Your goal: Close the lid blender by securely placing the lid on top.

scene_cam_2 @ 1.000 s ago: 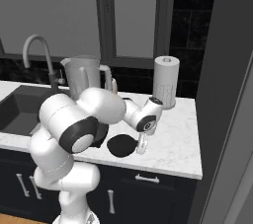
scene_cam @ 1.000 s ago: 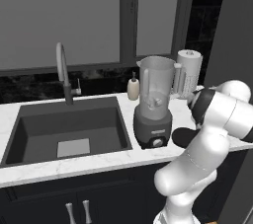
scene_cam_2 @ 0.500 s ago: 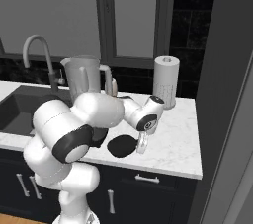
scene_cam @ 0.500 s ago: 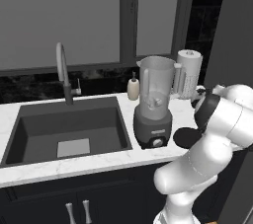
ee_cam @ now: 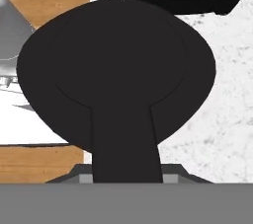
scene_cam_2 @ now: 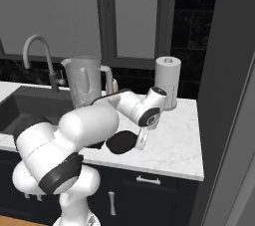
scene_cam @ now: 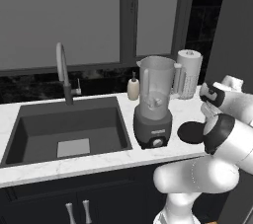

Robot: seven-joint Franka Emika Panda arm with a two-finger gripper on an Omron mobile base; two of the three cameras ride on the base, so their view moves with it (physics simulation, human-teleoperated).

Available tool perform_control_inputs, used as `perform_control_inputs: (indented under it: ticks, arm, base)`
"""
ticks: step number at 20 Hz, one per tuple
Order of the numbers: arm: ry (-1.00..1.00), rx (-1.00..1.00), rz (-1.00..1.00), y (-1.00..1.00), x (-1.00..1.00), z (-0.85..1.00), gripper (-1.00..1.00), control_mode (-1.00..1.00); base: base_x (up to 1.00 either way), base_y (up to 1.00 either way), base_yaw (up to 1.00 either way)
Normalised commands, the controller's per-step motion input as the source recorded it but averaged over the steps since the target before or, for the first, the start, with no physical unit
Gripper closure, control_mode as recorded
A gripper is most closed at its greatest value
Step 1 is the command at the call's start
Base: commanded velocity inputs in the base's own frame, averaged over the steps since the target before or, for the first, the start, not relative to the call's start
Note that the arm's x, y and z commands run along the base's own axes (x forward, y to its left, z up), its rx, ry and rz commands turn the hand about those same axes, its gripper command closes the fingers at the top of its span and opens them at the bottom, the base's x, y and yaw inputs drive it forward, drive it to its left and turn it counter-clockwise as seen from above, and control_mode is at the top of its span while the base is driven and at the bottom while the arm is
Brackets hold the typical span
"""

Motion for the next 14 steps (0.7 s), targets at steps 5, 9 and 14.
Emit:
perform_control_inputs:
  ticks: [5,9,14]
  arm:
    - [0.00,0.00,-0.06,0.07,-0.15,0.66,1.00,-1.00]
    - [0.00,0.00,-0.06,0.00,-0.31,0.76,1.00,-1.00]
    - [-0.01,0.00,-0.06,0.01,-0.53,0.72,1.00,-1.00]
  base:
    - [0.00,0.00,0.00]
    - [0.00,0.00,0.00]
    - [0.00,0.00,0.00]
